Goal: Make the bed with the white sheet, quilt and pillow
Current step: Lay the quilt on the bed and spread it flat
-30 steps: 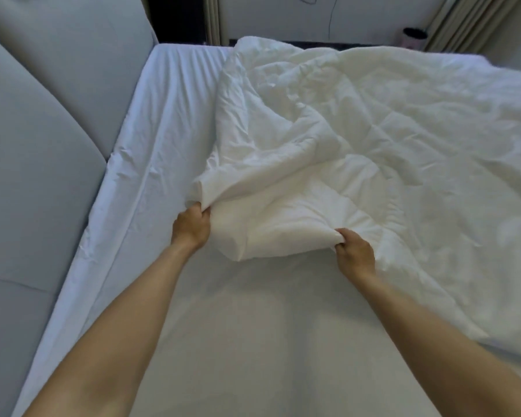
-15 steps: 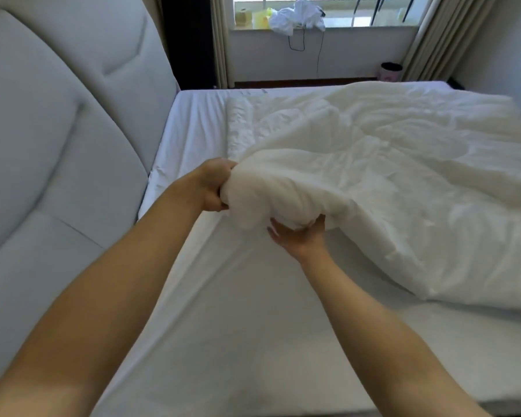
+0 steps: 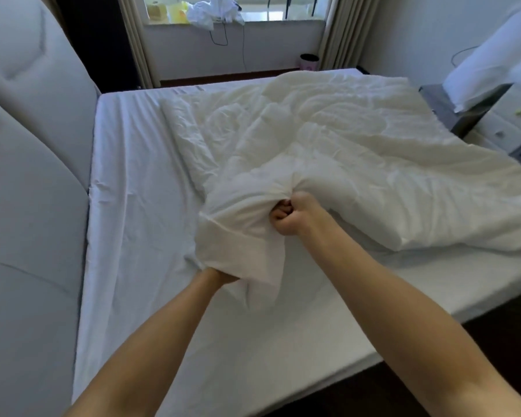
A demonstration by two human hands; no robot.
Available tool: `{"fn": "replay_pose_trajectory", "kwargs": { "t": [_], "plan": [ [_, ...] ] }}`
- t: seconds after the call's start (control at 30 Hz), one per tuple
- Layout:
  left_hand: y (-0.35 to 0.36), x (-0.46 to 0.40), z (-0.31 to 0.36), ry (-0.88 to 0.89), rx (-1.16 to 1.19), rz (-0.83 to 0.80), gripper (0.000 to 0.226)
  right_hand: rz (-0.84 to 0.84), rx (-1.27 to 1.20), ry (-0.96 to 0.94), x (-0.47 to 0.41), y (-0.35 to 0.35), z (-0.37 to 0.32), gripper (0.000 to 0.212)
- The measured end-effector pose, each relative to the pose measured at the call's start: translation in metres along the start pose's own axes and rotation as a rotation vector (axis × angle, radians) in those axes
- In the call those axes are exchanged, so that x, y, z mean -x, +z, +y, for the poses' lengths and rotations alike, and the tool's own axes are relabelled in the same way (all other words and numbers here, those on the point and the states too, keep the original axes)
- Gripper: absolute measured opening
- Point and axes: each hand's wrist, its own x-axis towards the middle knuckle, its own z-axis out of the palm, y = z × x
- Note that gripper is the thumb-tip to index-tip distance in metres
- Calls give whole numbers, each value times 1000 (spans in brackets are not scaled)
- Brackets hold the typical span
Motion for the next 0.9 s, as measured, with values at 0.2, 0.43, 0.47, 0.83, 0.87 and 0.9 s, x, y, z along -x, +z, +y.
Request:
{"fn": "replay_pose_trajectory", "kwargs": {
  "t": [0.2, 0.43, 0.47, 0.83, 0.87, 0.9],
  "plan": [
    [-9, 28, 11, -23, 129, 8, 45, 37, 414, -298, 0, -41, 33, 36],
    [-24, 97, 3, 120, 349, -240, 35, -66, 359, -109, 7, -75, 130, 118],
    [-26, 109, -1, 127, 421, -286, 39, -72, 262, -93, 7, -73, 133, 107],
    [-46, 131, -97, 646, -676, -260, 61, 153, 209, -101, 112, -51, 124, 41],
    [-36, 131, -101, 642, -553, -216, 46, 166, 238, -105, 119, -50, 126, 46],
    [-31, 131, -96, 630, -409, -144, 43, 157, 224, -134, 122, -52, 126, 48]
  ]
}}
